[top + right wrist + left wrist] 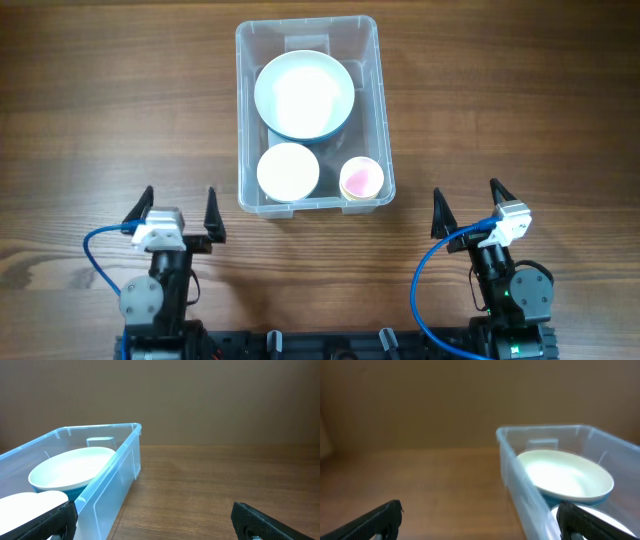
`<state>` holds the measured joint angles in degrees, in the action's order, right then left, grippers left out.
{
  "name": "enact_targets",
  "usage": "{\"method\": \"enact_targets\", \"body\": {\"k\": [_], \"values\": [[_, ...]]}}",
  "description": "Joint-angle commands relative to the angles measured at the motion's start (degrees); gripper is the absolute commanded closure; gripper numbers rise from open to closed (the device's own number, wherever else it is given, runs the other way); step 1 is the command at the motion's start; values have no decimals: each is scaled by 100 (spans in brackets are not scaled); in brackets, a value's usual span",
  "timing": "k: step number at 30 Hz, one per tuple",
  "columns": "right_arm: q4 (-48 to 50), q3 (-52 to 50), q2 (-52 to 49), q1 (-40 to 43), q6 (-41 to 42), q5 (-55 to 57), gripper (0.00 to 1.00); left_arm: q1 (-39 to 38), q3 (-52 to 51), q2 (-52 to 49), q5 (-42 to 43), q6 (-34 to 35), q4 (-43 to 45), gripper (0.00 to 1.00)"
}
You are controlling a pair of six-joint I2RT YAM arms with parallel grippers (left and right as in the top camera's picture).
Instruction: Pack container
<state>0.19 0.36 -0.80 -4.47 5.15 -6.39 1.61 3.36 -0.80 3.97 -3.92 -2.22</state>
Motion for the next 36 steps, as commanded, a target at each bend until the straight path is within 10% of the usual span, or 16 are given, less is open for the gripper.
{"method": "enact_targets", "body": {"k": [1, 36], "values": [[17, -7, 0, -31, 103, 37, 0, 120, -306, 63, 564, -490, 125, 0], [17, -7, 0, -31, 103, 37, 0, -140, -304, 63, -188, 181, -208, 0]]}}
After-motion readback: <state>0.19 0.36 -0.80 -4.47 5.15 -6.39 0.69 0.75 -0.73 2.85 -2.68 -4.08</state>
